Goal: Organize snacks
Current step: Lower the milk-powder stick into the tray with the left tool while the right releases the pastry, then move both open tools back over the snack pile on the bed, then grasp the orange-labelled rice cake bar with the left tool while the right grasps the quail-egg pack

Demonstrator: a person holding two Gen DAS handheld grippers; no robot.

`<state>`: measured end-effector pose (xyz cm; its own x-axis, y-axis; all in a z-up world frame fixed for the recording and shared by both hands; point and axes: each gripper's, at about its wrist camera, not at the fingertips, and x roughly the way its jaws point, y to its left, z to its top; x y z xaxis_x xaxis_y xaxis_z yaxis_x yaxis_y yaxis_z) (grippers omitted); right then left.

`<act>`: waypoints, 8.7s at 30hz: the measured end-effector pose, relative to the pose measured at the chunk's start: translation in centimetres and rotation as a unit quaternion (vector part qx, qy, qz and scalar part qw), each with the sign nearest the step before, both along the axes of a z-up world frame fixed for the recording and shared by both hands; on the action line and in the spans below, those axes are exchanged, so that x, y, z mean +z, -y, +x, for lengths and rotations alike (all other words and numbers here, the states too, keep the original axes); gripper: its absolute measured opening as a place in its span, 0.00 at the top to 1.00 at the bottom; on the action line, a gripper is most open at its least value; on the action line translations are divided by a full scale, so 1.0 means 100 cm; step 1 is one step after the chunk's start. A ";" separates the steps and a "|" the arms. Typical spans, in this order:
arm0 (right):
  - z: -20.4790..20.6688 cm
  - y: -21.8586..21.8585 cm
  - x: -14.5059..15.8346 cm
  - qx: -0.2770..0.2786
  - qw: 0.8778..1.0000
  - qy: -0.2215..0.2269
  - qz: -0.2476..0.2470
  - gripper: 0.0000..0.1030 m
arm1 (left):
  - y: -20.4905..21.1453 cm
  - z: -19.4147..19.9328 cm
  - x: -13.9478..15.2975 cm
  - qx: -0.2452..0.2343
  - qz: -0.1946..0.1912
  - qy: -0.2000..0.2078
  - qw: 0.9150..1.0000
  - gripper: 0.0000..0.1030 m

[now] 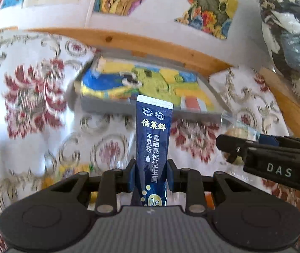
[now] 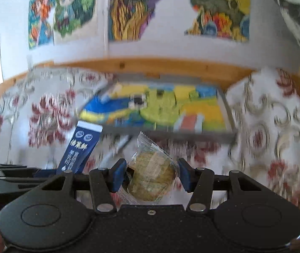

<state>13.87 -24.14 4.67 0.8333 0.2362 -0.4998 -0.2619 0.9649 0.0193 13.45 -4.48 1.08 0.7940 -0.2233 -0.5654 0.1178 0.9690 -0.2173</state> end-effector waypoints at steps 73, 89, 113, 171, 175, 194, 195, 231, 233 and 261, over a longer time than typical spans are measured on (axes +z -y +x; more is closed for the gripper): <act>0.063 0.079 0.025 -0.068 0.982 0.170 0.038 0.01 | 0.057 0.092 0.064 0.142 0.054 0.086 0.985 0.01; -0.025 0.053 0.029 -0.032 0.986 0.163 0.028 0.01 | 0.013 -0.011 0.068 0.164 0.066 0.107 0.978 0.01; -0.121 -0.025 0.005 0.073 0.987 0.127 -0.059 0.01 | -0.055 -0.113 0.025 0.104 0.118 0.072 0.985 0.01; -0.063 -0.156 -0.115 0.124 0.979 -0.059 -0.151 0.01 | -0.098 -0.029 -0.048 0.024 0.072 -0.049 0.996 0.01; -0.067 -0.163 -0.117 0.130 0.977 -0.040 -0.162 0.01 | -0.096 -0.028 -0.050 0.013 0.075 -0.051 0.996 0.01; -0.077 -0.160 -0.110 0.112 0.975 -0.019 -0.193 0.01 | -0.107 -0.027 -0.051 -0.009 0.007 -0.071 0.997 0.01; -0.080 -0.155 -0.107 0.106 0.975 -0.014 -0.197 0.01 | -0.107 -0.029 -0.050 -0.013 0.002 -0.070 0.997 0.02; -0.090 -0.174 -0.114 0.115 0.955 0.051 -0.267 0.11 | -0.116 -0.025 -0.054 -0.045 -0.050 -0.112 0.991 0.37; -0.095 -0.171 -0.109 0.125 0.951 0.059 -0.275 0.25 | -0.116 -0.027 -0.052 -0.050 -0.051 -0.116 0.991 0.42; -0.141 -0.108 -0.081 0.223 0.924 -0.076 -0.302 0.69 | -0.055 -0.072 -0.038 -0.141 0.023 -0.127 0.982 0.61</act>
<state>-0.25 -13.39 -3.42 0.6301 0.1782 -0.7558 -0.6743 0.6083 -0.4187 6.25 1.06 -2.68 0.5365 -0.3833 -0.7518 0.3306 0.9152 -0.2307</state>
